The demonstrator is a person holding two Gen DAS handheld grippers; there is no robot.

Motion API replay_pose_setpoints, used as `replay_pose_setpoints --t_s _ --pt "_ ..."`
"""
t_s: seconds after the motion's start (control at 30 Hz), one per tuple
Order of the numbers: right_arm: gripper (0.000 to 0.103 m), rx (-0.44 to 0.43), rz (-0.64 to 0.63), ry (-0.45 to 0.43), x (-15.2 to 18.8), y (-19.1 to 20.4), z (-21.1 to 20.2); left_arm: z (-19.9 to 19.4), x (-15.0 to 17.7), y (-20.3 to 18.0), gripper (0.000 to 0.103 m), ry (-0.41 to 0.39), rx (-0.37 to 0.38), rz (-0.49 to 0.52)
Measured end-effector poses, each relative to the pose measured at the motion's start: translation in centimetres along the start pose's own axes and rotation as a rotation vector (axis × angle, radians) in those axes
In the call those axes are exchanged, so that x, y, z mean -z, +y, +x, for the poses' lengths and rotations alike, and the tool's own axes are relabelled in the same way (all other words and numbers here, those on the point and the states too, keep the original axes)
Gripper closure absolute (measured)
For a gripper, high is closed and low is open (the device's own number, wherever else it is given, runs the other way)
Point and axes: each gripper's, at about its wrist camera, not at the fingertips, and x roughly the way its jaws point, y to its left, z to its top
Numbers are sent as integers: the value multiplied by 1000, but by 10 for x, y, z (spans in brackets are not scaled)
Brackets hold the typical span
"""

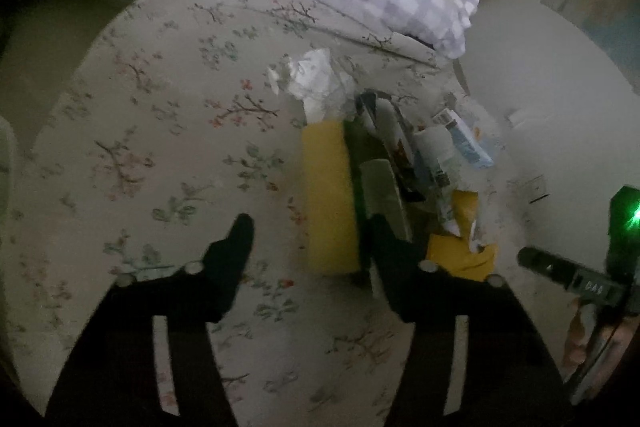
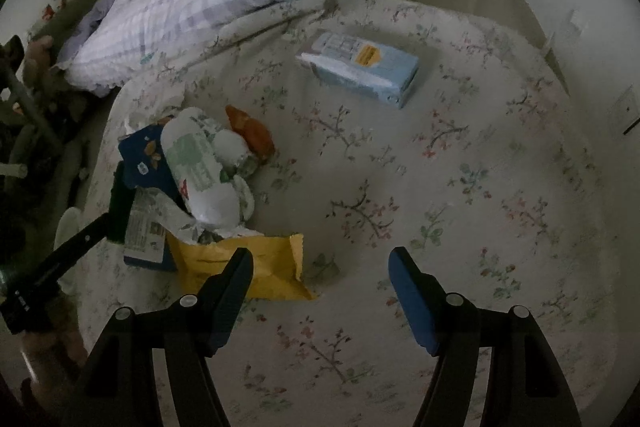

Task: Collect trash
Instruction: 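Grasp the yellow sponge with the left gripper, then hold the sponge in the left gripper while the right gripper grasps yellow wrapper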

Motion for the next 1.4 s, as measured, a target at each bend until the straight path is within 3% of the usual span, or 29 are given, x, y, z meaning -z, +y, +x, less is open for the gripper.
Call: replay_pose_setpoints --t_s 0.03,0.07,0.1,0.27,0.53,0.6,0.7,0.77,0.9,1.0,1.03,1.07,1.1,1.13,1.33,1.4 --pt "31 -10 1 7 0 1 2 1 0 0 53 -2 9 -5" --pt "31 -26 -1 17 0 1 4 1 0 -1 67 -4 23 -8" --pt "31 -54 -3 31 1 2 8 1 -1 -3 75 -4 35 -5" --pt "31 -146 0 84 1 6 28 -12 4 -9 77 -25 3 29" --pt "34 -199 -36 104 -1 14 49 -42 9 7 78 -43 -48 31" --pt "48 -239 -36 121 0 14 51 -48 11 11 78 -46 -51 33" --pt "87 -289 -42 134 4 15 49 -58 15 16 78 -55 -58 40" --pt "95 -298 -52 122 6 17 44 -65 17 20 78 -56 -60 38" --pt "96 -272 -77 88 10 21 28 -77 23 28 78 -63 -68 32" --pt "88 -224 -77 72 14 26 21 -89 27 34 78 -73 -82 21" --pt "76 -223 -74 72 13 28 22 -94 28 37 78 -78 -89 19" --pt "56 -223 -73 71 14 32 21 -96 29 39 78 -80 -93 18" --pt "30 -228 -72 62 14 36 21 -100 30 41 78 -84 -96 16" --pt "22 -230 -76 49 14 40 20 -104 32 44 78 -86 -99 13" --pt "20 -168 -123 36 6 72 45 -115 39 58 78 -91 -122 7" --pt "23 -131 -140 46 6 79 56 -117 41 60 78 -102 -161 31"
